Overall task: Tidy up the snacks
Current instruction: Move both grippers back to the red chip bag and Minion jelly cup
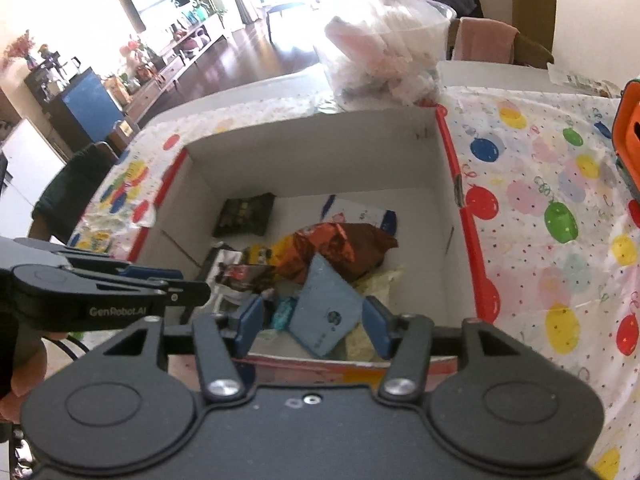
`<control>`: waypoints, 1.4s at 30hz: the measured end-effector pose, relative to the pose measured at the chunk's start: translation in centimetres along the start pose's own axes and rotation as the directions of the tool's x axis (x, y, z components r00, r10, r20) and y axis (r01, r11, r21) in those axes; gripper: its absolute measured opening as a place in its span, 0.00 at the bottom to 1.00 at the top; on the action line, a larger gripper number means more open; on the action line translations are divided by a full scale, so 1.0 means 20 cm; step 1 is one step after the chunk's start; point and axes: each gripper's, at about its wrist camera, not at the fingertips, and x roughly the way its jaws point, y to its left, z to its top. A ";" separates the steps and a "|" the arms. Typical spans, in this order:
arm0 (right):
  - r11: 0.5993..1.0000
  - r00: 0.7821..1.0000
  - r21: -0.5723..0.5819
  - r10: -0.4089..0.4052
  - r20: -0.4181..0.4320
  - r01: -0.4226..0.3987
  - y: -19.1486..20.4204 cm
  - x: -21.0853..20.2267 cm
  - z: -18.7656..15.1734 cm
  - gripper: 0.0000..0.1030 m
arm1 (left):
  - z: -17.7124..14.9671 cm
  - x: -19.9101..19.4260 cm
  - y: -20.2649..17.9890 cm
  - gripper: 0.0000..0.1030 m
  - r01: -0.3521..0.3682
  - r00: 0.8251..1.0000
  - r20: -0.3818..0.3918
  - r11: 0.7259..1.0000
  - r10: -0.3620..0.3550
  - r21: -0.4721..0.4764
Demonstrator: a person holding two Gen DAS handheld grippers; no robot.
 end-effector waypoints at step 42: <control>0.882 0.959 -0.387 0.284 -0.018 -0.268 1.28 0.26 0.01 1.00 | -0.55 -0.75 1.28 0.83 -0.143 0.910 0.339 0.948 0.238 -0.283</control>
